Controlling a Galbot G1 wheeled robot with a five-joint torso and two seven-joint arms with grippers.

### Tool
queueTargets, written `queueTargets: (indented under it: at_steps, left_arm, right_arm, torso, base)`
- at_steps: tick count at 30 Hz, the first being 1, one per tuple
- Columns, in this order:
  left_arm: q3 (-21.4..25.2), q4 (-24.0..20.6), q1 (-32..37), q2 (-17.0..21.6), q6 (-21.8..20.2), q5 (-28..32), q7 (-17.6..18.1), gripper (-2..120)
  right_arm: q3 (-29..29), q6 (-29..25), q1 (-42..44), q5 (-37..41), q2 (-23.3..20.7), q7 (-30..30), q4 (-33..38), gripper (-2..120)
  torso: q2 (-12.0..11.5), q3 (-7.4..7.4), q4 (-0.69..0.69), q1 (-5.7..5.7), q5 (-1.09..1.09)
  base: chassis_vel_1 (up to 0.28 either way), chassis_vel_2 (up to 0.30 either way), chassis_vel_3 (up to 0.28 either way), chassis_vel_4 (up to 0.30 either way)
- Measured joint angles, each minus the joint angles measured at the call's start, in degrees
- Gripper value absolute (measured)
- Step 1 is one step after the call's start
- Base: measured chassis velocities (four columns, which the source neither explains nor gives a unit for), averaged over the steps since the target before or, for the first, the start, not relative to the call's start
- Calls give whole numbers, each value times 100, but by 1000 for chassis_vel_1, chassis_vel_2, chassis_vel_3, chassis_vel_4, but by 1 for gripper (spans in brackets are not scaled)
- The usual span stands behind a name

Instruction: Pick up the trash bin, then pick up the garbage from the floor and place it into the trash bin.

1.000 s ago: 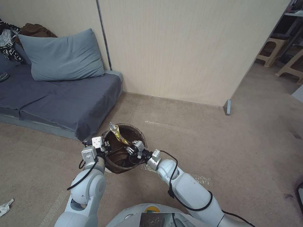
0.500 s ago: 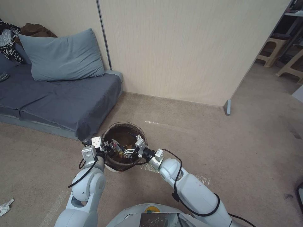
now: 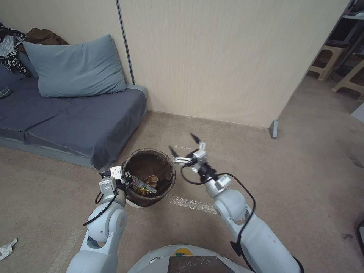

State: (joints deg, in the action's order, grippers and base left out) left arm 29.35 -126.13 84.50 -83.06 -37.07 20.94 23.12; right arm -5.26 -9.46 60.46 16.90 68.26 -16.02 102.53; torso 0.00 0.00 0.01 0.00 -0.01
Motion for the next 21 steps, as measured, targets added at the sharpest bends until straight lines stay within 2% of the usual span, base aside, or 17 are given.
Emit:
queueTargets:
  at_steps: [1,3,5,6,7,9,12,14,18,21]
  left_arm:
    - [11,20,-1,3,0,0,0,5]
    - [-9,34,-3,3,12,-5,-9,5]
    - [-20,57,43,2,129,-68,-76,5]
    - [-19,55,69,7,171,-93,-99,5]
    - [-19,55,69,7,171,-93,-99,5]
    - [-11,-18,178,25,277,-175,-166,5]
    - [-7,-59,262,27,366,-307,-281,5]
    - [-24,-72,321,23,481,-488,-399,5]
    - [-39,-74,328,54,535,-580,-440,5]
    - [-37,-75,339,63,552,-587,-444,5]
  right_arm:
    - [89,-2,54,0,-42,46,134,100]
    - [188,-1,121,-56,-71,133,268,100]
    - [1003,-118,653,-572,115,812,909,100]
    - [1275,-131,879,-731,226,1013,1038,100]
    - [1275,-131,879,-731,226,1013,1038,100]
    - [2086,-172,1577,-1006,565,1579,1375,100]
    - [2372,-230,1900,-1006,781,1888,1326,100]
    - [2622,-425,2133,-1043,1053,2051,989,100]
    - [2781,-631,2315,-1131,1357,2104,551,100]
    - [2834,-661,2317,-1156,1430,2116,419,100]
  torso:
    - [0,0,-4,0,2]
    - [0,0,1,0,2]
    - [0,0,0,0,-2]
    - [-1,0,-3,0,5]
    - [-1,0,-3,0,5]
    - [0,0,-2,0,1]
    - [0,-1,-2,0,1]
    - [0,0,-1,0,2]
    - [0,0,-1,0,2]
    - [0,0,-1,0,2]
  base:
    - [0,0,0,0]
    - [0,0,0,0]
    - [0,0,0,0]
    - [0,0,0,0]
    - [0,0,0,0]
    - [0,0,0,0]
    - [0,0,0,0]
    - [0,0,0,0]
    - [0,0,0,0]
    - [0,0,0,0]
